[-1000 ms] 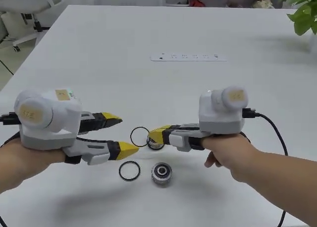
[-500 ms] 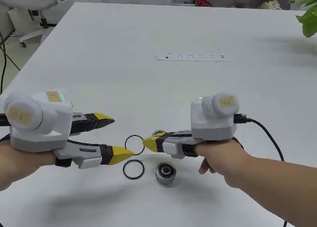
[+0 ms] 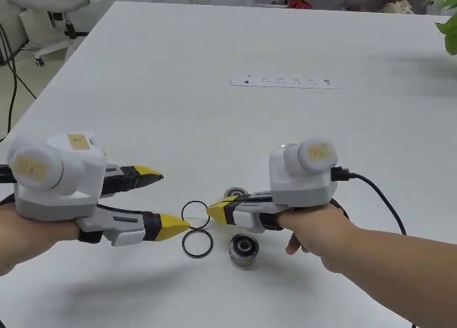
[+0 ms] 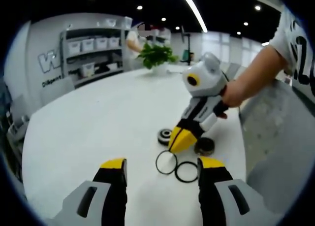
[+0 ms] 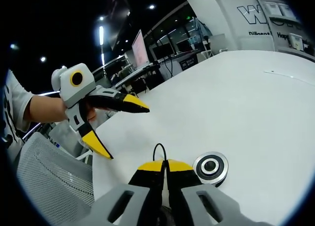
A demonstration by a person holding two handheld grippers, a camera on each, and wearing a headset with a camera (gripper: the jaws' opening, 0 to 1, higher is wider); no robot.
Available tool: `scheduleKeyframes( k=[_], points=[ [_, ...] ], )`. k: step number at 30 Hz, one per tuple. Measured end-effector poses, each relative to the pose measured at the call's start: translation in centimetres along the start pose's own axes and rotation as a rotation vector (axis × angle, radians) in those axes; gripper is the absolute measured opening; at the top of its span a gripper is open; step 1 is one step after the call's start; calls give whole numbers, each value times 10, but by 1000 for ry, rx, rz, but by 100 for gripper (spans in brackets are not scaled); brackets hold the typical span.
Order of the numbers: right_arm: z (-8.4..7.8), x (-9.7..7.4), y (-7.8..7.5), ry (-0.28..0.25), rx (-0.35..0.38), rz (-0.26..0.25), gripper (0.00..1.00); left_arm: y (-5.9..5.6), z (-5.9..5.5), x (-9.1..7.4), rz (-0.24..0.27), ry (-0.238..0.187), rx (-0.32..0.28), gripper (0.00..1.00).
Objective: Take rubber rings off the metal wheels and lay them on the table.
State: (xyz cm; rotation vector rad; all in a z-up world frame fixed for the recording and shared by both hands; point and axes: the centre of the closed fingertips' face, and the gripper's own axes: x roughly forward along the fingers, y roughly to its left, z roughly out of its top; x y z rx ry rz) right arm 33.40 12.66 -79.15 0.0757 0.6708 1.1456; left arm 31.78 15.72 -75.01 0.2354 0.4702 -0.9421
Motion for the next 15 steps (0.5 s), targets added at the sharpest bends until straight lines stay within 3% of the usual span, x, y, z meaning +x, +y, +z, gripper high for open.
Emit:
scheduleKeyframes(
  k=[9,15],
  points=[
    [-1,0,0,23,-96,-12,6,-1,-1,2,-6,8,-2,59],
    [2,-3,1,11,-120,-5,13,0,-1,3,-7,12,0,58]
  ],
)
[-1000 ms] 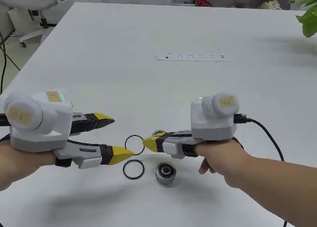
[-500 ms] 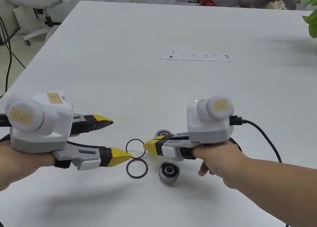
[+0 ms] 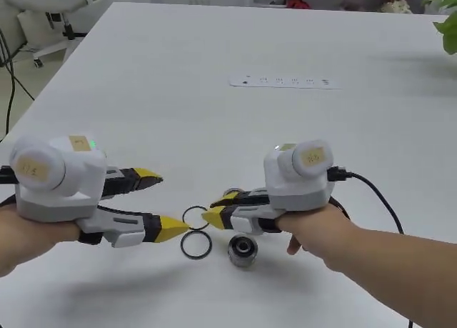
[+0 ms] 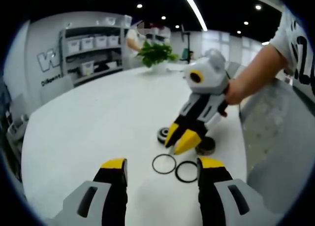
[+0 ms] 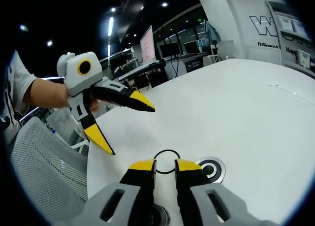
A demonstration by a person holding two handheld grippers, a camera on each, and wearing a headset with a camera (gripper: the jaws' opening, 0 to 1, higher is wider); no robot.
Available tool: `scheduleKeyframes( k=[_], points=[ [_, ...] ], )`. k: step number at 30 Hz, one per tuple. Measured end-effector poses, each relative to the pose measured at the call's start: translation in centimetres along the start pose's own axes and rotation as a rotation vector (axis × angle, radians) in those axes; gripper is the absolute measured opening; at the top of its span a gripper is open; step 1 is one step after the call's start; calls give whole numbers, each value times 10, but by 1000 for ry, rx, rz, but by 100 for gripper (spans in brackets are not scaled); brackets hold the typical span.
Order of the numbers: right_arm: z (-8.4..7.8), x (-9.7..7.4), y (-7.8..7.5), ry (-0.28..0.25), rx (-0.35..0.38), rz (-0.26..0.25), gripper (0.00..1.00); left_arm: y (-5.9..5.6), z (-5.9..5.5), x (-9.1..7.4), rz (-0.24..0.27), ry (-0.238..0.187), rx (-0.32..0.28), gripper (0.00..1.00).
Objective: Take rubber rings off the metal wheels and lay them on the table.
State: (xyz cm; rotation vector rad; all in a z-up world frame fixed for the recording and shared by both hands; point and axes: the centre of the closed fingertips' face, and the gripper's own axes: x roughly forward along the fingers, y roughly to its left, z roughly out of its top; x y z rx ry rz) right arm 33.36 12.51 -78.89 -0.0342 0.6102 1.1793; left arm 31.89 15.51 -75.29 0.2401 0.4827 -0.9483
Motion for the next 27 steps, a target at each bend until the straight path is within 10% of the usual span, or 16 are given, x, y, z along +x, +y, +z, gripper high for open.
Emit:
scheduleKeyframes(
  k=[27],
  points=[
    [15,-42,-35,-70,-30,-72,20,5,18,29,-40,14,21,56]
  ],
)
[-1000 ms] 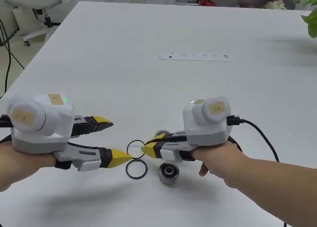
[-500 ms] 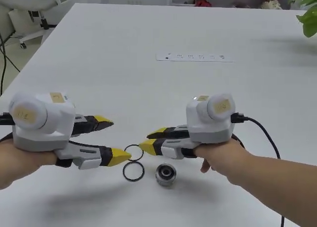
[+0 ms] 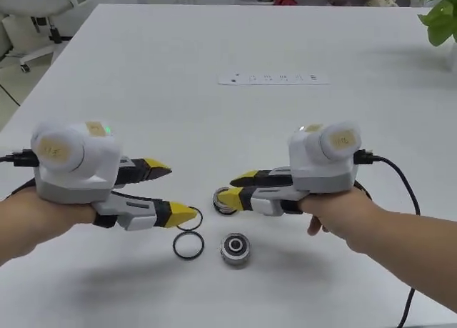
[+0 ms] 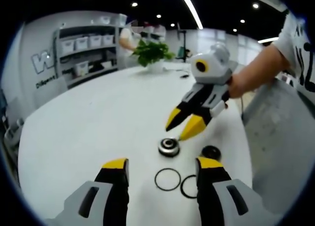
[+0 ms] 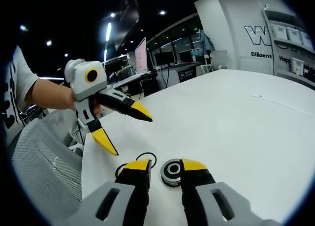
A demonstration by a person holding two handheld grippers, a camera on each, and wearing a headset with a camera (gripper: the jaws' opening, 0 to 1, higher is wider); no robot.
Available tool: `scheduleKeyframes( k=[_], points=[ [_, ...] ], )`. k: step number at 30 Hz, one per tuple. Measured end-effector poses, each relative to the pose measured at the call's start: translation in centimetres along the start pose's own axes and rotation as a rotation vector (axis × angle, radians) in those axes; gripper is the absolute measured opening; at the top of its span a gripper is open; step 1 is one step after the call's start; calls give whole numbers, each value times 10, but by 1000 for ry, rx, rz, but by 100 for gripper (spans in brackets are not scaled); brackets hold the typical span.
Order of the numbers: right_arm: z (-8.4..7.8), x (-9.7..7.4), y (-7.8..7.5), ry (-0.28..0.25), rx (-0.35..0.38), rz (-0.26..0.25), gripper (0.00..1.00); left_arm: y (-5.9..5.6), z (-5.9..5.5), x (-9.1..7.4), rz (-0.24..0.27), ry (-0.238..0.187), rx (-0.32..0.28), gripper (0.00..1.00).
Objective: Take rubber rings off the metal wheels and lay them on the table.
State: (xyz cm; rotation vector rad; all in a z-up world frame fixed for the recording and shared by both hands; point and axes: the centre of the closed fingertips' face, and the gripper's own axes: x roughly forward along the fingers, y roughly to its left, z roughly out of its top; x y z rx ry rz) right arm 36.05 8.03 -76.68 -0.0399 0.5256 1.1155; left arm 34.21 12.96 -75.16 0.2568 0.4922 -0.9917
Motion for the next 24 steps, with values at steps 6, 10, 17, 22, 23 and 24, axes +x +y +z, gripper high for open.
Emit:
scheduleKeyframes(
  k=[6,10,17,22,23,24],
  points=[
    [-10,-8,-11,23,-20,-15,22,0,1,8,-13,6,0,55],
    [-16,-10,-14,37,-26,-18,23,0,2,13,-20,8,-1,55],
    [-27,-6,-13,69,-48,-8,22,-3,2,26,-31,10,-5,53],
    [-34,-2,-12,91,-63,-2,21,-5,1,36,-44,16,-9,49],
    [-35,-2,-12,94,-65,-1,20,-6,0,37,-46,17,-10,48],
    [-36,-1,-12,95,-65,0,20,-6,0,39,-47,19,-12,47]
  ],
)
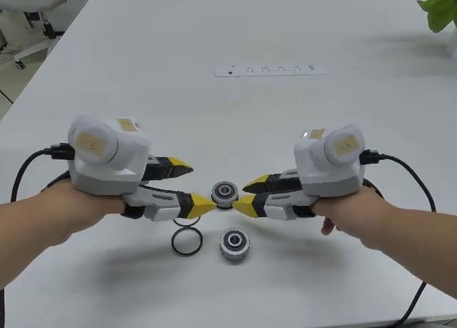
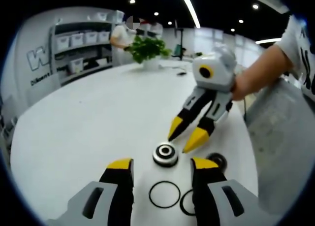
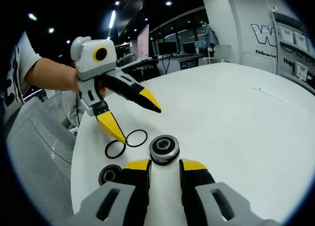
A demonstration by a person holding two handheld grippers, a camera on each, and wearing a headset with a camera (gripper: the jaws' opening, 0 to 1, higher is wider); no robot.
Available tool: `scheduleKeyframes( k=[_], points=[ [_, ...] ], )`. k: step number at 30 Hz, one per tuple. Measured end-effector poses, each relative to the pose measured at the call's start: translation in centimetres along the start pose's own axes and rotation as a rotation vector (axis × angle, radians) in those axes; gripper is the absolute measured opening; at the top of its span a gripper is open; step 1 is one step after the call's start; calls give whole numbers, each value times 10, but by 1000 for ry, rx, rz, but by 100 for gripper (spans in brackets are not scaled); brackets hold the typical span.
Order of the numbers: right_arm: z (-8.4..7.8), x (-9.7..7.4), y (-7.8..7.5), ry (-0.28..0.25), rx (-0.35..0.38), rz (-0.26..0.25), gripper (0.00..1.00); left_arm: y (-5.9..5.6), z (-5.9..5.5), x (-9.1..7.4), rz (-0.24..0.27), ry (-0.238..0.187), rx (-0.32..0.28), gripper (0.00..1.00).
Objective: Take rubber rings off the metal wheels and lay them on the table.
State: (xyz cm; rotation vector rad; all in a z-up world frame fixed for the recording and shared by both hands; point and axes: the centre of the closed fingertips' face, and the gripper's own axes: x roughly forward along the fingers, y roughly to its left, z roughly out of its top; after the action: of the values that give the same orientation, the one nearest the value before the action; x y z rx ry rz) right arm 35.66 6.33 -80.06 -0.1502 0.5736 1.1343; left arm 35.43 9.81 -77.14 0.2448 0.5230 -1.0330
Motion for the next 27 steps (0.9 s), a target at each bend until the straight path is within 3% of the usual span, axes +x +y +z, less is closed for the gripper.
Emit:
scheduleKeyframes(
  k=[27],
  points=[
    [-4,7,-4,-10,23,-2,10,-9,0,32,-42,21,2,24]
  ],
)
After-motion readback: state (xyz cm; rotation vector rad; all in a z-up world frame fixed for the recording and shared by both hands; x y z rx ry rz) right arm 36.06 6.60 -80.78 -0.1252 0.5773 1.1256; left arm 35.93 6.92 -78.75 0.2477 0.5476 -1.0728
